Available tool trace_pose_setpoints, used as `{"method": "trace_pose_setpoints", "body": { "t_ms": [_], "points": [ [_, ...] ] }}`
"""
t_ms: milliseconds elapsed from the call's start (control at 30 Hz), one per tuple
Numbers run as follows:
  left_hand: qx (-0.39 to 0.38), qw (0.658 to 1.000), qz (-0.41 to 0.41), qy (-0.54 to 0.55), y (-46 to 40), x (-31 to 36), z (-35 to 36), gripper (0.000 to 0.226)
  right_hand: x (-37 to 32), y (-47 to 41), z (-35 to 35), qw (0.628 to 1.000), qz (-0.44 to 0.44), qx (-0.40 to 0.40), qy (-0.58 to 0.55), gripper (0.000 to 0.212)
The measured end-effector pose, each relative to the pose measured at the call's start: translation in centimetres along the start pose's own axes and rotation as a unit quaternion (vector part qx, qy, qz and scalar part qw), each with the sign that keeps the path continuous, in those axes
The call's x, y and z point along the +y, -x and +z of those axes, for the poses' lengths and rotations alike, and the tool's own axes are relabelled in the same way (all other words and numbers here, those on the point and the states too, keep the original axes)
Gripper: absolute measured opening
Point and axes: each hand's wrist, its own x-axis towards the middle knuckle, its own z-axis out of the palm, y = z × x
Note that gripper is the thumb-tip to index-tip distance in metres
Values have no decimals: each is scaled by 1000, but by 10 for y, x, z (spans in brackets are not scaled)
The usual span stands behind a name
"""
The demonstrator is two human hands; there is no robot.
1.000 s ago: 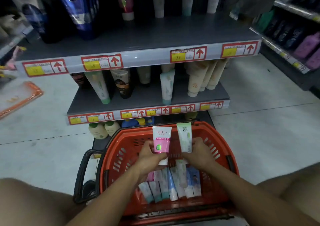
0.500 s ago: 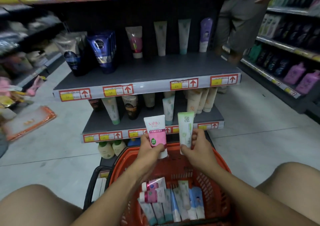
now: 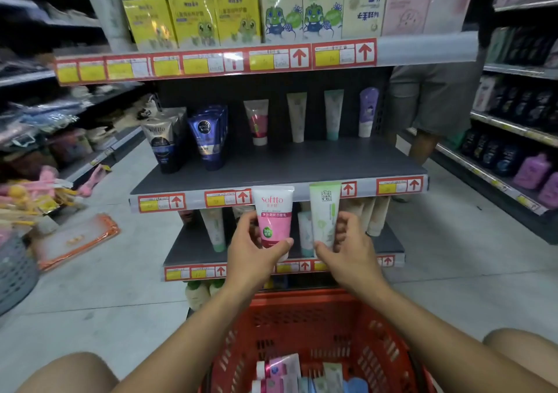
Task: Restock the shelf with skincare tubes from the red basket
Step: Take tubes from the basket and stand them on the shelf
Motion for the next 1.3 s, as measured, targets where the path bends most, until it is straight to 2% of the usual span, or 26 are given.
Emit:
{"method": "trace_pose_setpoints", "body": {
  "t_ms": [333,667,900,1133,1300],
  "points": [
    [70,993,50,-83,-61,37,-11,73,-34,-64,-9,999,-31,20,4,58],
    [104,977,106,-150,-132,52,-5,66,-66,-133,-3,998,-49,28,27,57],
    [121,971,101,-181,-168,47,1,67,-68,-170,7,997,-37,29,55,57],
    [116,969,78,-201,-176,34,5,67,-59,-175,18,996,-41,46,67,57],
    [112,970,65,-203,-171,34,7,74,-57,-172,18,996,-41,28,77,63]
  ]
}}
